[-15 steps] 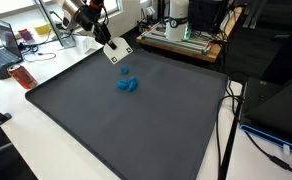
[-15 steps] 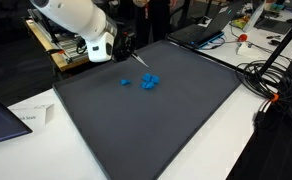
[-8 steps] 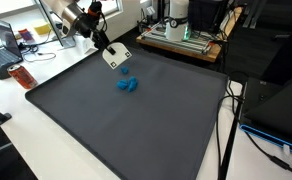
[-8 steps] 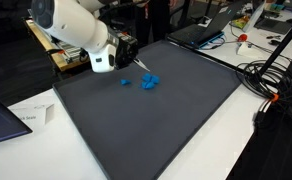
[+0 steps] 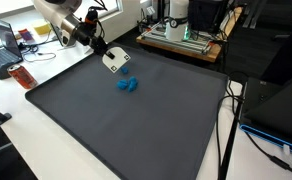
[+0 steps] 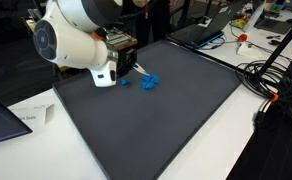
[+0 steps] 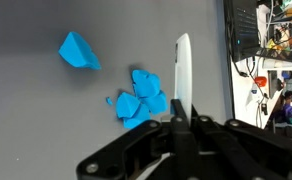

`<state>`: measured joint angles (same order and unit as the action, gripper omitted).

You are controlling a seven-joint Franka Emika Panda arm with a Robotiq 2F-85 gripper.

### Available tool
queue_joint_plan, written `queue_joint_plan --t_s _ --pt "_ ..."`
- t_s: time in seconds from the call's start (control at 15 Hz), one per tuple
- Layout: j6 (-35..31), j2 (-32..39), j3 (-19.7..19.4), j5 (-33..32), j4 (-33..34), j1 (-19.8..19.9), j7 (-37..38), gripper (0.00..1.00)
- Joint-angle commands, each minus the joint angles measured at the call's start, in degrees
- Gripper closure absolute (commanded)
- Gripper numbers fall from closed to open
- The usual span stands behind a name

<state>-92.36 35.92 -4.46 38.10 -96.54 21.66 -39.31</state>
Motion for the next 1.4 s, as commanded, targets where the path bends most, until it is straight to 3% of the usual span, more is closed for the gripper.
queue_joint_plan --t_s 0.0,0.47,1.33 --pt "3.4 3.4 0.9 0.0 5.0 0.9 -0.1 0.99" --pt "-0.5 1.8 1.2 0.1 2.8 -1.6 3.6 0.99" --pt "-15.3 -7.0 2.0 -0.6 -7.9 -6.7 9.4 0.99"
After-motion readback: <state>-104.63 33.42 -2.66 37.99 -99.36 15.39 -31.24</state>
